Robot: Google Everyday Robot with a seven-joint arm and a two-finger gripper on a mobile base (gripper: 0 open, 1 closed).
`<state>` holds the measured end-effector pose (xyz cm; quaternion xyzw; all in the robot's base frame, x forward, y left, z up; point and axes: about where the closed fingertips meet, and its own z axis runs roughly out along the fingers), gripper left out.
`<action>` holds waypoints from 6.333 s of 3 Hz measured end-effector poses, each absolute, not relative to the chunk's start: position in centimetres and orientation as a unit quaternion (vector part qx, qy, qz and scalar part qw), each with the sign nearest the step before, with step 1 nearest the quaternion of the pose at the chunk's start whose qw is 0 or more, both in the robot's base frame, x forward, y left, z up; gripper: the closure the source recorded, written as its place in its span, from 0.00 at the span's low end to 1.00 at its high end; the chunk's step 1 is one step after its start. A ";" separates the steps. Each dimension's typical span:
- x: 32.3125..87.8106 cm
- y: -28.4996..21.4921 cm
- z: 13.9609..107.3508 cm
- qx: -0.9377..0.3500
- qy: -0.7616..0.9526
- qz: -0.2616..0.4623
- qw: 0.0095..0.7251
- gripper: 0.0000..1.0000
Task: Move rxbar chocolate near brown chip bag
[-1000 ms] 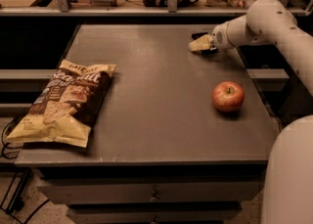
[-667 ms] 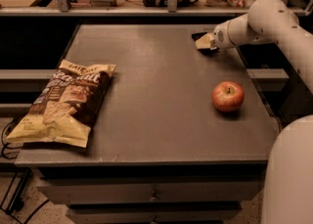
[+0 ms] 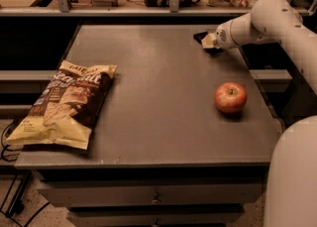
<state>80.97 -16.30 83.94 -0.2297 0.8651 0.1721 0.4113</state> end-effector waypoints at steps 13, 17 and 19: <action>80.5 -16.3 84.6 -0.217 0.861 0.167 0.429 0.00; 80.0 -16.4 84.6 -0.208 0.863 0.154 0.434 0.72; 79.1 -14.8 86.1 -0.226 0.857 0.144 0.441 1.00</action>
Offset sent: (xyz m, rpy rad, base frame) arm -0.1069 0.1032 0.1145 -0.1650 -0.3252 0.1695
